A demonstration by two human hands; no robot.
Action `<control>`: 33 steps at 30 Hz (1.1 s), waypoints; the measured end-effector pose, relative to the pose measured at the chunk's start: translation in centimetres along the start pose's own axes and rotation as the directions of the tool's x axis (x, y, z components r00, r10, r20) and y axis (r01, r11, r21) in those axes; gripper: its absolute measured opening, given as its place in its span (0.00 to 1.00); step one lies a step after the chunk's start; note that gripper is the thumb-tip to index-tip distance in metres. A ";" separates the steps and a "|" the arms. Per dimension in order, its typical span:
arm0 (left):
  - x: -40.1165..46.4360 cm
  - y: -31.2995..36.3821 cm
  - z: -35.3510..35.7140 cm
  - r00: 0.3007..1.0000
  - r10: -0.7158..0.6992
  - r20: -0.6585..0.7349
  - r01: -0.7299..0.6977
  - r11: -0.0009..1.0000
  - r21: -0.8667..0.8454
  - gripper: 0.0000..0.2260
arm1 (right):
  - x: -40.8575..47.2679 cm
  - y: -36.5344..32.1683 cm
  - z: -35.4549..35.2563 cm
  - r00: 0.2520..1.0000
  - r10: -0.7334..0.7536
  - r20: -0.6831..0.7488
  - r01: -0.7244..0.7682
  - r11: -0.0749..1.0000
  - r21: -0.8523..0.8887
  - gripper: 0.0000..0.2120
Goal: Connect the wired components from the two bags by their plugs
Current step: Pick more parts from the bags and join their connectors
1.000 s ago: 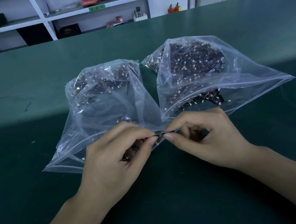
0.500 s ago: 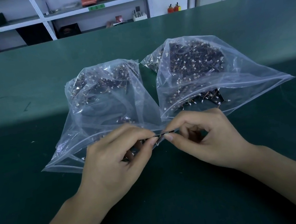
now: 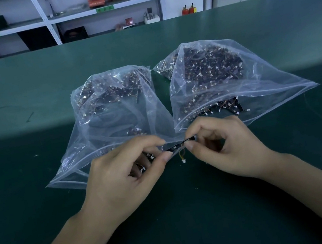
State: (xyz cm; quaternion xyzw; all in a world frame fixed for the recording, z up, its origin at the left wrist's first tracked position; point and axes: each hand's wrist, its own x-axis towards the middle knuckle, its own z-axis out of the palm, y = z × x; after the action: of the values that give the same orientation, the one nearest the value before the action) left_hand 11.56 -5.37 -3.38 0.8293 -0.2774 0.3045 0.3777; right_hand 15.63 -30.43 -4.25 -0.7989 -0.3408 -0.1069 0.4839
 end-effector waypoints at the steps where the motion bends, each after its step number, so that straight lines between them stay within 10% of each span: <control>1: 0.1 0.0 -0.1 1.000 0.002 0.003 -0.002 1.000 0.008 0.05 | 0.1 0.3 -0.4 1.000 0.011 -0.007 -0.011 0.999 -0.044 0.05; 13: 0.2 0.1 -0.3 0.997 0.041 0.061 -0.051 0.984 0.169 0.13 | 0.8 3.7 -3.3 0.843 0.395 -0.364 -0.518 0.779 -0.354 0.13; 33: 0.7 -0.4 -0.8 0.921 -0.249 0.298 0.107 0.901 0.421 0.10 | 0.4 1.7 -1.7 0.897 0.251 -0.364 -0.388 0.841 -0.377 0.28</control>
State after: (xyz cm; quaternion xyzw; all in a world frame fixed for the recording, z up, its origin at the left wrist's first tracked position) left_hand 12.04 -4.68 -2.66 0.9508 -0.1935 0.1680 0.1740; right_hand 17.34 -32.16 -4.40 -0.9074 -0.0903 -0.2180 0.3477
